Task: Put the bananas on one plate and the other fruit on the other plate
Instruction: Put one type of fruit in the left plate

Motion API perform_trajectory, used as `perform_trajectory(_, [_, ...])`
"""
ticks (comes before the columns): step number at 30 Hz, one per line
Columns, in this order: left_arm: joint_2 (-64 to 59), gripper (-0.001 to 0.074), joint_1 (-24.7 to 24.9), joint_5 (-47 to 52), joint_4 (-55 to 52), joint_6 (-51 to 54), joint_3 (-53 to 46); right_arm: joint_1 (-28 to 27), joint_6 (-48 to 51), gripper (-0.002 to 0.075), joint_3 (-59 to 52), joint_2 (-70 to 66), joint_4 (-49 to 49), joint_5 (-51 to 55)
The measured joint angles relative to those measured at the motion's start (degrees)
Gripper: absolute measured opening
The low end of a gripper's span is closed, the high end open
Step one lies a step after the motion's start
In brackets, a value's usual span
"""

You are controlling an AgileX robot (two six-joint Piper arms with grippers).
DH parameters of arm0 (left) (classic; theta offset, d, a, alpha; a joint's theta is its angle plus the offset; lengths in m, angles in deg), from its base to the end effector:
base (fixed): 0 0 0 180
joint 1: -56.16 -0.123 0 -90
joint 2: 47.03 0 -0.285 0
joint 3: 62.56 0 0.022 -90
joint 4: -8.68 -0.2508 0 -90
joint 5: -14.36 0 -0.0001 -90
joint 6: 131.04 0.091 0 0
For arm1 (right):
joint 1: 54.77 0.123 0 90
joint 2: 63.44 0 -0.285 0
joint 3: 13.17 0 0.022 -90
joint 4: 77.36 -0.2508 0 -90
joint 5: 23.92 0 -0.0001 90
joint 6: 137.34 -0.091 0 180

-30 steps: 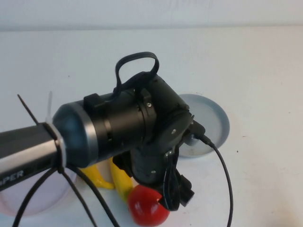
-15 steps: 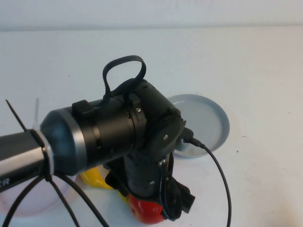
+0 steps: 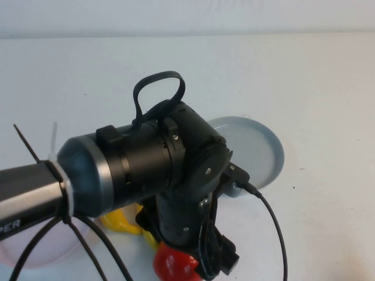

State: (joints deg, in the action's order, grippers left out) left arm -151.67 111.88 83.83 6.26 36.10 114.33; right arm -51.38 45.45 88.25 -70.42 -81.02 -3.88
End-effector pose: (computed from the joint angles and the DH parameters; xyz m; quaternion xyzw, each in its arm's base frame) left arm 0.1843 -0.2640 0.2524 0.3716 0.9279 0.0028 0.0313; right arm 0.0529 0.0051 0.1745 -0.0257 0.7959 0.0300 0.6041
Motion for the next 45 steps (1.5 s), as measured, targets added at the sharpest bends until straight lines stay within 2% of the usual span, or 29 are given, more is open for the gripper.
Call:
perform_trajectory(8, [-0.7,0.0669,0.0,-0.9,0.8,0.6,-2.4,0.0,0.0,-0.0015,0.0,0.0,0.0,0.0])
perform_trajectory(20, [-0.8,0.0667,0.0,-11.0,0.9,0.9,-6.8,0.0,0.0,-0.0015,0.0,0.0,0.0,0.0])
perform_trajectory(25, [-0.8,0.0607,0.0,-11.6,0.9,1.0,-6.8,0.0,0.0,-0.0016,0.0,0.0,0.0,0.0])
perform_trajectory(30, [-0.8,0.0587,0.0,-12.1,0.7,1.0,-6.8,0.0,0.0,-0.0016,0.0,0.0,0.0,0.0])
perform_trajectory(38, [-0.8,0.0592,0.0,-13.1,-0.2,1.7,-6.8,0.0,0.0,-0.0016,0.0,0.0,0.0,0.0])
perform_trajectory(45, [-0.8,0.0654,0.0,-14.0,-0.2,3.5,-6.8,0.0,0.0,-0.0016,0.0,0.0,0.0,0.0])
